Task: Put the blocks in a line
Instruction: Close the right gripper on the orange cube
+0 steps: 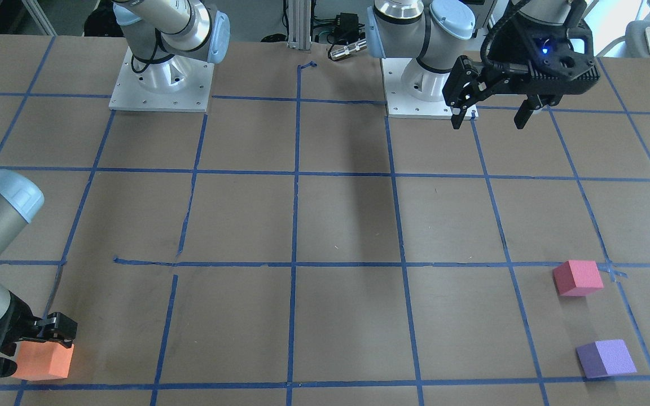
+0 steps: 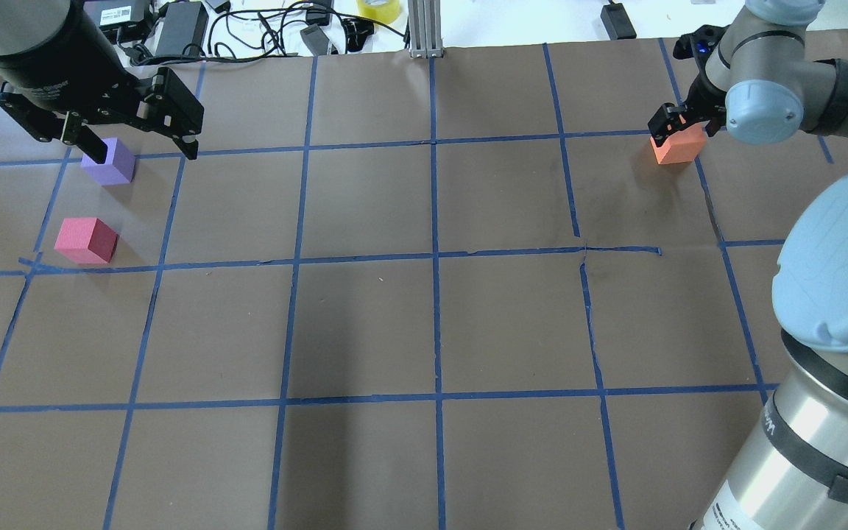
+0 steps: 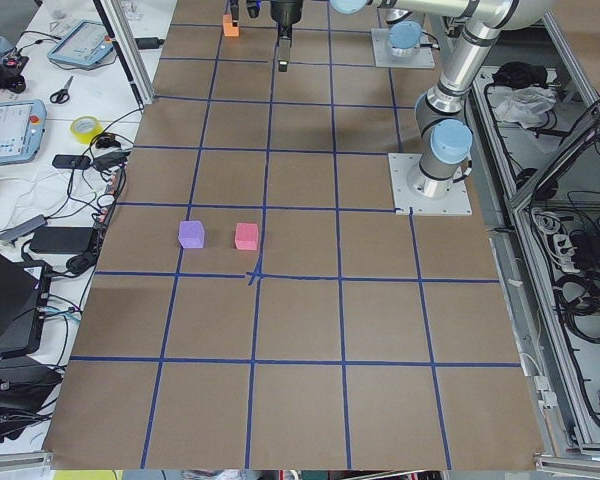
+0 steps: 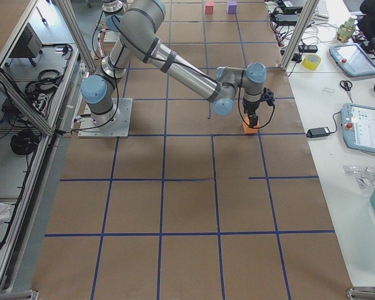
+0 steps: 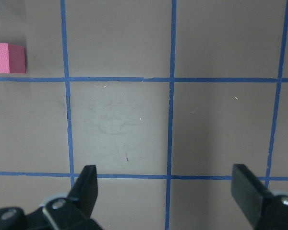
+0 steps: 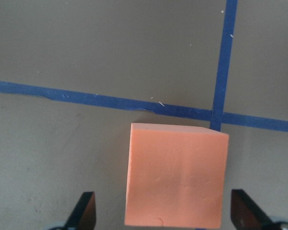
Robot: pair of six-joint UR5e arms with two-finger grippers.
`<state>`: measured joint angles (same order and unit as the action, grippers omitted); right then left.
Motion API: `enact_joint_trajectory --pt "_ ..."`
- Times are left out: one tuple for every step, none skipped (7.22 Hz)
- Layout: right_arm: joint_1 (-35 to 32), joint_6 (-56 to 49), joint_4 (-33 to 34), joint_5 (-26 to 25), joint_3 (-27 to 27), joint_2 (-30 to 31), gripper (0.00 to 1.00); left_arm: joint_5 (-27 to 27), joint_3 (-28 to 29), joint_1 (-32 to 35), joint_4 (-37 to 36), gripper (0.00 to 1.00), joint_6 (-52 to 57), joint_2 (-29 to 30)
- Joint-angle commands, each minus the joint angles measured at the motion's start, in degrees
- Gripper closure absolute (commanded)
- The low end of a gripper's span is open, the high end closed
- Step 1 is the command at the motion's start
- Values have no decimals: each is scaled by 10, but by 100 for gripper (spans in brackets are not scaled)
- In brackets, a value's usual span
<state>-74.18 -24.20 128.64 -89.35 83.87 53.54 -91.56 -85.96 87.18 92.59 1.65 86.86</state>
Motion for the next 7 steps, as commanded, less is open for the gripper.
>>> enact_joint_trajectory --pt "1 7 6 -4 -8 -14 0 1 0 0 0 0 0 0" --pt "3 7 6 -2 -8 -21 0 0 0 -1 0 0 0 -3" --pt "3 7 7 2 -9 -23 0 0 0 -1 0 0 0 -3" --pt "3 7 7 4 -9 -22 18 -2 0 -1 0 0 0 -3" --pt "3 13 8 3 -9 -21 70 -1 0 -1 0 0 0 -2" --pt "3 13 8 2 -10 -19 93 -2 0 -1 0 0 0 -3" --pt "3 13 6 2 -10 -14 100 -1 0 -1 0 0 0 -3"
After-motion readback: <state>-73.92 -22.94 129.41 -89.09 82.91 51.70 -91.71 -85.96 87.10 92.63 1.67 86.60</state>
